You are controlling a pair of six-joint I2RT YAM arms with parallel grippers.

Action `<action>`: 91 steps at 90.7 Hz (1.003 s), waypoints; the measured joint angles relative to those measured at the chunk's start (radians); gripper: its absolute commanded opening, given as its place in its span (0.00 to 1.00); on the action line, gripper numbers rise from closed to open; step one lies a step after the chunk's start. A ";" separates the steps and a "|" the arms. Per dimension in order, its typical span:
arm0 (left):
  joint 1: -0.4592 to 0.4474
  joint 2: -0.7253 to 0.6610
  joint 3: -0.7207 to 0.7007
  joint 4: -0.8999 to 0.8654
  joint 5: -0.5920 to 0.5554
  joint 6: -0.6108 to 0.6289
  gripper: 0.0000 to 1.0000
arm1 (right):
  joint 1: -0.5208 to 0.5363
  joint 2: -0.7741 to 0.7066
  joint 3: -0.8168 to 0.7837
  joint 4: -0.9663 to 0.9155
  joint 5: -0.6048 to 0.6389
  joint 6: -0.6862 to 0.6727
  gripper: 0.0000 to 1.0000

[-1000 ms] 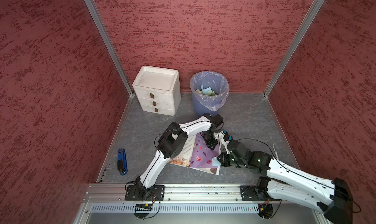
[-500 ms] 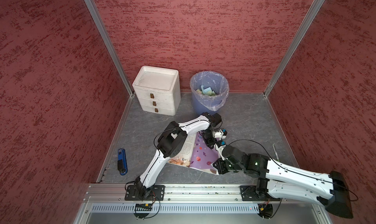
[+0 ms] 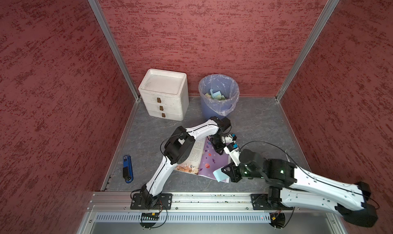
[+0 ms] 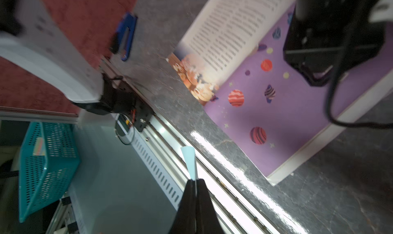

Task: Peel off the used sticky note
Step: Tear off the note from the book, then place the note in the trash bin.

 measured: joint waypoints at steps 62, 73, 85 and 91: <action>0.566 -0.711 -0.594 -0.056 0.128 0.034 0.76 | -0.563 0.657 1.260 -0.224 0.188 -0.340 0.00; 0.669 -0.799 -0.708 -0.046 0.142 0.050 0.85 | -0.605 0.889 1.412 -0.243 0.149 -0.373 0.00; 0.744 -0.844 -0.777 -0.024 0.152 0.066 0.94 | -0.621 1.081 1.546 -0.264 0.144 -0.407 0.00; 0.771 -0.848 -0.798 -0.010 0.154 0.069 0.99 | -0.625 1.131 1.572 -0.262 0.143 -0.415 0.00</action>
